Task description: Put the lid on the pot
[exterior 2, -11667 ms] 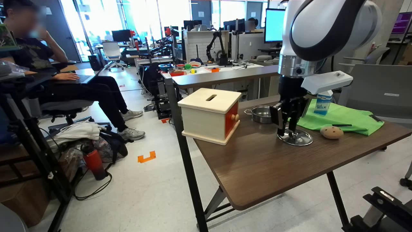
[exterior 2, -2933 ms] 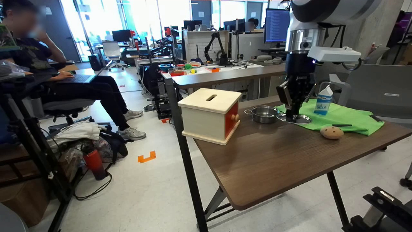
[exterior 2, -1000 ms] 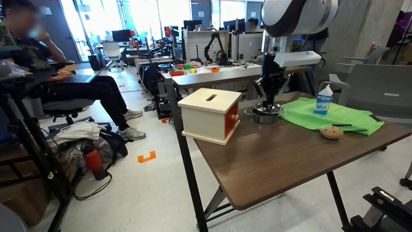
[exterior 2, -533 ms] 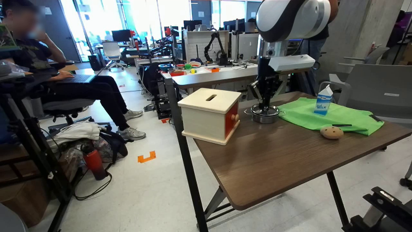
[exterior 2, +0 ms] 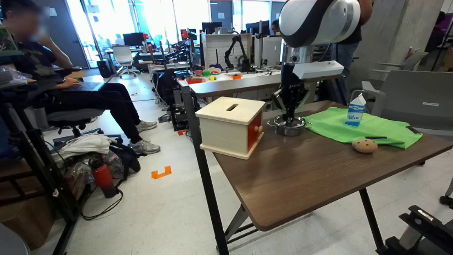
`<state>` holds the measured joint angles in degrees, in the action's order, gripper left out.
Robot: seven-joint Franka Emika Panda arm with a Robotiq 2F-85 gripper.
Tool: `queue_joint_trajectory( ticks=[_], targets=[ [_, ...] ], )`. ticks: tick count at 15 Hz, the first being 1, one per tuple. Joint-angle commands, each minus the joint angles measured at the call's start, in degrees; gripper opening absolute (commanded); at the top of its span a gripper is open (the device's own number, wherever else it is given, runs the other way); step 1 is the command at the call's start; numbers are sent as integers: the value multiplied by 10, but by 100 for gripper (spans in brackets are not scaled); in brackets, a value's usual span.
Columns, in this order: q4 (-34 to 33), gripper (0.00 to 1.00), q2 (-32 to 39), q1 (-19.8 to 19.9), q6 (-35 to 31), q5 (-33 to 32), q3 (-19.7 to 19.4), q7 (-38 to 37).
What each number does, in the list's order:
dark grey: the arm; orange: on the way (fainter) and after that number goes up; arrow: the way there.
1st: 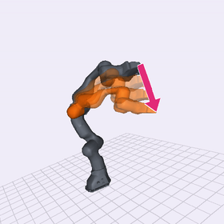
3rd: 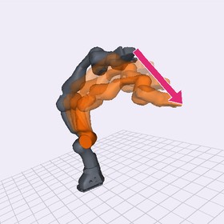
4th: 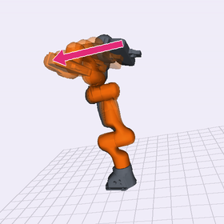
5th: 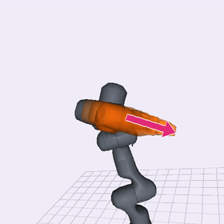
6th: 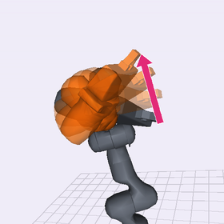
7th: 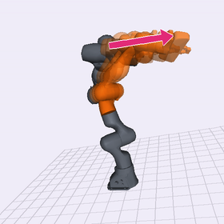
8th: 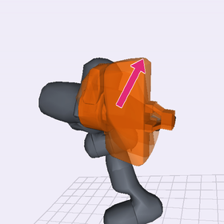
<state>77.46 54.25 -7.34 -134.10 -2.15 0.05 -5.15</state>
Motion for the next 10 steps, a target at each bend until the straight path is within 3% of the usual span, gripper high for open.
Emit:
queue_joint_trajectory(
  ticks=[1, 10],
  targets=[
    [-24, 5, 11, -9, 20, -9, -7, -12],
    [-17, 5, 7, -14, 16, -10, -7, -12]
  ],
)
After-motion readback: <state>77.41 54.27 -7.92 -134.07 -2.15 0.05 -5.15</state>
